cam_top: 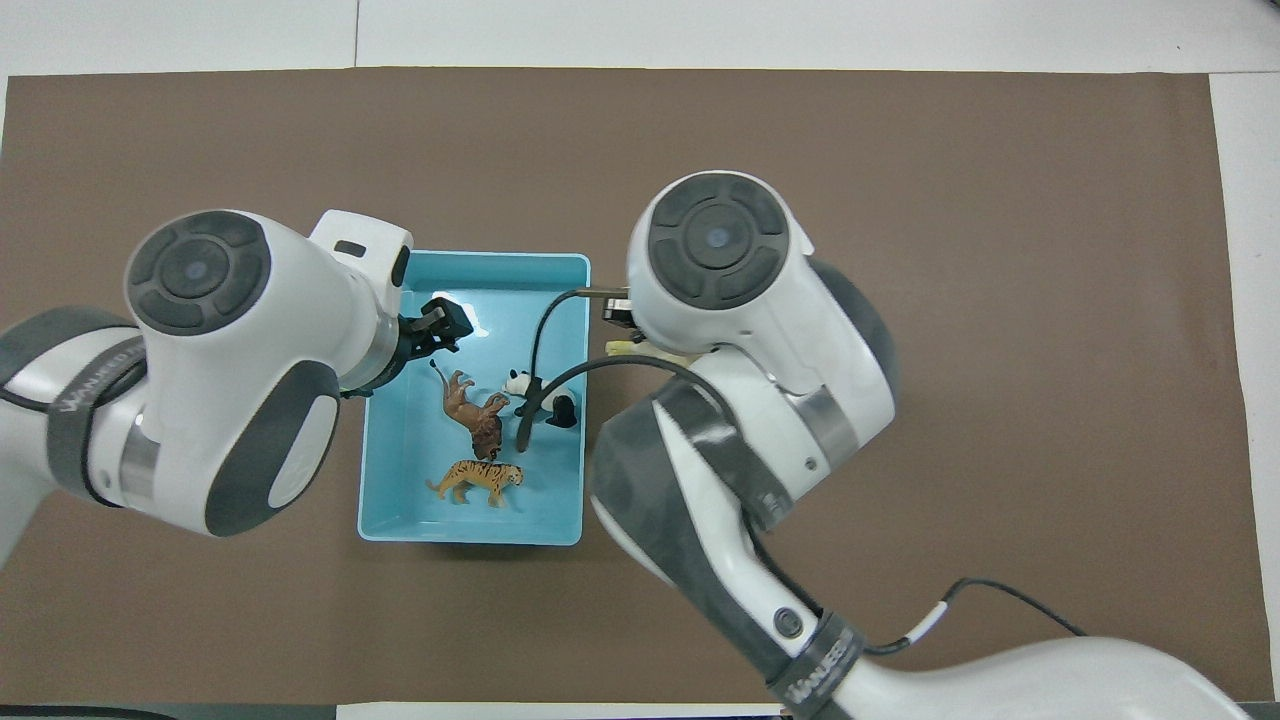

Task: Put all toys into storage box
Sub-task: 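Release the foal with the left gripper while the right gripper carries the horse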

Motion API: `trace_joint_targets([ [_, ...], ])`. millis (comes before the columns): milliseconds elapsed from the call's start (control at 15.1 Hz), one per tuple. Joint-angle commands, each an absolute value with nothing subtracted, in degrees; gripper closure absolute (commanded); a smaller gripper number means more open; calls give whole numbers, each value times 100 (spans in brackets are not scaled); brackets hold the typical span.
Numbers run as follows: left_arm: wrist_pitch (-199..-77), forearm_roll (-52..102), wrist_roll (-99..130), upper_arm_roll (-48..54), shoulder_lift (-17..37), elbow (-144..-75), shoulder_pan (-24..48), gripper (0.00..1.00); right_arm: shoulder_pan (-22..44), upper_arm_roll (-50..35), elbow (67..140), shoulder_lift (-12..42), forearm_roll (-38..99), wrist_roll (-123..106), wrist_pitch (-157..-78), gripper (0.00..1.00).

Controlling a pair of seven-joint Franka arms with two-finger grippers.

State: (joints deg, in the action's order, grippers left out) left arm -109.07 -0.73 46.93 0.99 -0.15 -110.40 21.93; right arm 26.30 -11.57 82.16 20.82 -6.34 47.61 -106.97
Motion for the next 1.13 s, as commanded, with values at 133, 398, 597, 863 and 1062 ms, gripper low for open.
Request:
trace_joint_targets([
  [133, -9661, -35, 3027, 105, -211, -10083, 1417, 0, 3286, -1125, 6996, 2856, -633, 5458, -10503, 100],
  [398, -9142, -140, 1322, 88, -167, -9765, 899, 0, 3498, -1116, 7005, 2830, -694, 5607, -10459, 100],
  [597, -8791, -150, 73, 88, -45, -9224, 415, 0, 3638, -1116, 7014, 2961, -764, 5764, -10669, 100],
  [863, -8561, -202, -220, 88, 203, -8982, 281, 0, 3840, -1125, 7049, 3487, -1019, 6012, -11206, 100],
  [1062, -8534, -193, -255, 114, 44, -9167, 325, 0, 3850, -1125, 7197, 3665, -1116, 6003, -11715, 100],
])
